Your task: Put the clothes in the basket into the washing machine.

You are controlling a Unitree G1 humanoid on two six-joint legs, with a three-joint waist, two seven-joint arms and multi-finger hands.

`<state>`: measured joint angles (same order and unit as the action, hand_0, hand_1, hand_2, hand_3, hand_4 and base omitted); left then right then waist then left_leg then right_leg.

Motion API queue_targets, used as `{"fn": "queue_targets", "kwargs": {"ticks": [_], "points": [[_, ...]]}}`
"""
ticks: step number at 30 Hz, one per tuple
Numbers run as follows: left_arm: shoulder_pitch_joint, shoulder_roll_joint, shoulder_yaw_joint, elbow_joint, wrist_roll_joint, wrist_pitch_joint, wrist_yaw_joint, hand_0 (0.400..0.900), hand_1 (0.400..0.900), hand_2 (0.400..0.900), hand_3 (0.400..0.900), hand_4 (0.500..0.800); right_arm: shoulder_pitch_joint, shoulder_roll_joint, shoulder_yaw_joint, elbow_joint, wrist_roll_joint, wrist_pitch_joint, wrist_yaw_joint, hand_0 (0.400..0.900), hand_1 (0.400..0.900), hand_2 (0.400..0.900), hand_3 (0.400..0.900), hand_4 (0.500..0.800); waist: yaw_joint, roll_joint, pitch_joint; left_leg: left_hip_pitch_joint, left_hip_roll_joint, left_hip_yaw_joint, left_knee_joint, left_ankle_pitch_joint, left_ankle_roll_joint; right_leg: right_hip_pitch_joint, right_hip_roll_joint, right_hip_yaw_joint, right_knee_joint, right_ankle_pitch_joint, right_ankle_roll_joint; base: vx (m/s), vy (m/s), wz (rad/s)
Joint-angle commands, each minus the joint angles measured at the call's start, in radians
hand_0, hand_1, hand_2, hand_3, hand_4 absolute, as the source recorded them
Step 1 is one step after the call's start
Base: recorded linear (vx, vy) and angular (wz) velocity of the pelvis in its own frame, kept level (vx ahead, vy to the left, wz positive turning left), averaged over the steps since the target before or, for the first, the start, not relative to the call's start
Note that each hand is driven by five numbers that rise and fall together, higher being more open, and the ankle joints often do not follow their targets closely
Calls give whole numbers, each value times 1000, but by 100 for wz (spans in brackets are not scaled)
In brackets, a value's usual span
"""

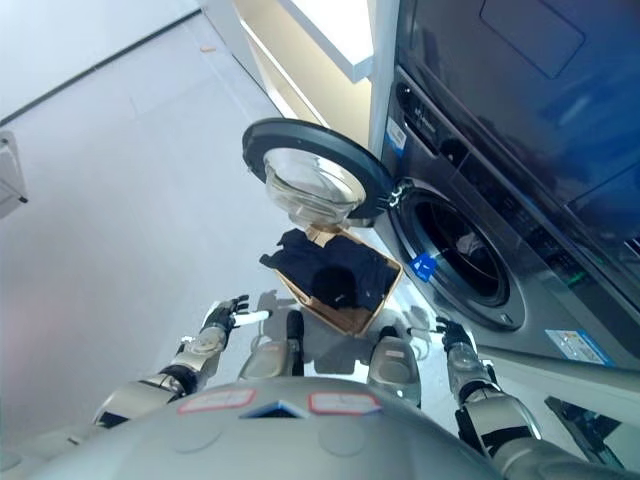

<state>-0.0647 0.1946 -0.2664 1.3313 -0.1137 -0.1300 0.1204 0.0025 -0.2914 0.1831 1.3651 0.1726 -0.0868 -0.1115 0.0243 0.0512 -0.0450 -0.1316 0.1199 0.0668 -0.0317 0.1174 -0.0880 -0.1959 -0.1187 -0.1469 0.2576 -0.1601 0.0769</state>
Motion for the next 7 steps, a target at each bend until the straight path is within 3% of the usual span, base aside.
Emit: {"fn": "queue_targets", "kwargs": {"ticks": [1, 7], "points": [[-40, 31, 75, 58, 47, -1, -16, 900, 900, 900, 900, 800, -18, 23, -25, 49, -21, 0, 19, 900, 900, 900, 900, 800, -6, -51, -5, 31, -44, -7, -42, -21, -9, 100, -9, 2, -248, 187, 42, 35, -13, 1], [-29, 26, 79, 58, 64, 14, -53, 900, 900, 900, 900, 800, -18, 36, -24, 96, -26, 24, 65, 900, 900, 900, 900, 800, -8, -56, -27, 82, -45, 3, -49, -38, -3, 151, -9, 4, -274, 191, 47, 36, -12, -4]]}}
